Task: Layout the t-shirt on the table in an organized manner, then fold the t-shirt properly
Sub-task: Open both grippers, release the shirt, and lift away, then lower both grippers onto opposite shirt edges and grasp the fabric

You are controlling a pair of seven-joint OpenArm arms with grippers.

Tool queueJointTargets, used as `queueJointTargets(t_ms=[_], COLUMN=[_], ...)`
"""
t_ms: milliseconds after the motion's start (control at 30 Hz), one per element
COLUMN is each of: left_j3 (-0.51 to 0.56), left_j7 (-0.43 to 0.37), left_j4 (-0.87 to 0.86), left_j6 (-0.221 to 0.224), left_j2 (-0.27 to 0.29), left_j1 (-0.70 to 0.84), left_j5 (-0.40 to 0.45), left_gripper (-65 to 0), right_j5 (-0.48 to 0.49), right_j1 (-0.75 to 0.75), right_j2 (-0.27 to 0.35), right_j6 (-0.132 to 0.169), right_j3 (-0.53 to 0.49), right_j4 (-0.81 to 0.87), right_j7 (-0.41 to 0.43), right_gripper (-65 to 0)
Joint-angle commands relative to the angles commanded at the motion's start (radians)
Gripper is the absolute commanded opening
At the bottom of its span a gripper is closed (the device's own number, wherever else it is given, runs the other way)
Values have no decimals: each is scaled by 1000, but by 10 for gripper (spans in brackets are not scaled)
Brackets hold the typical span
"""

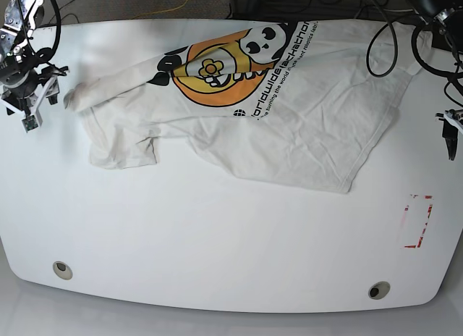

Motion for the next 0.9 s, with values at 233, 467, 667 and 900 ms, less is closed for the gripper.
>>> queueJointTargets(t_ms=[233, 467, 667, 900], left_j3=[97, 206, 242, 353], left_j7=[0, 0, -2, -2], left_j4=[3, 2, -9, -75], left_j6=[0, 0, 0, 65], left_j2=[77, 146, 196, 196], left_j1=[-17, -71, -110, -120], left_j5=[5, 6, 8, 8], left_gripper=[-228, -230, -228, -224], right_j5=[3, 3, 0, 0], right_j1=[150, 354, 483, 568], right_j2=[-38, -52, -91, -92], right_j6=[0, 0, 0, 0], right_j3=[-49, -153, -198, -252], right_j4=[-29, -201, -374, -563], right_j7=[0, 6, 57, 103], right_gripper=[-317, -317, -317, -317])
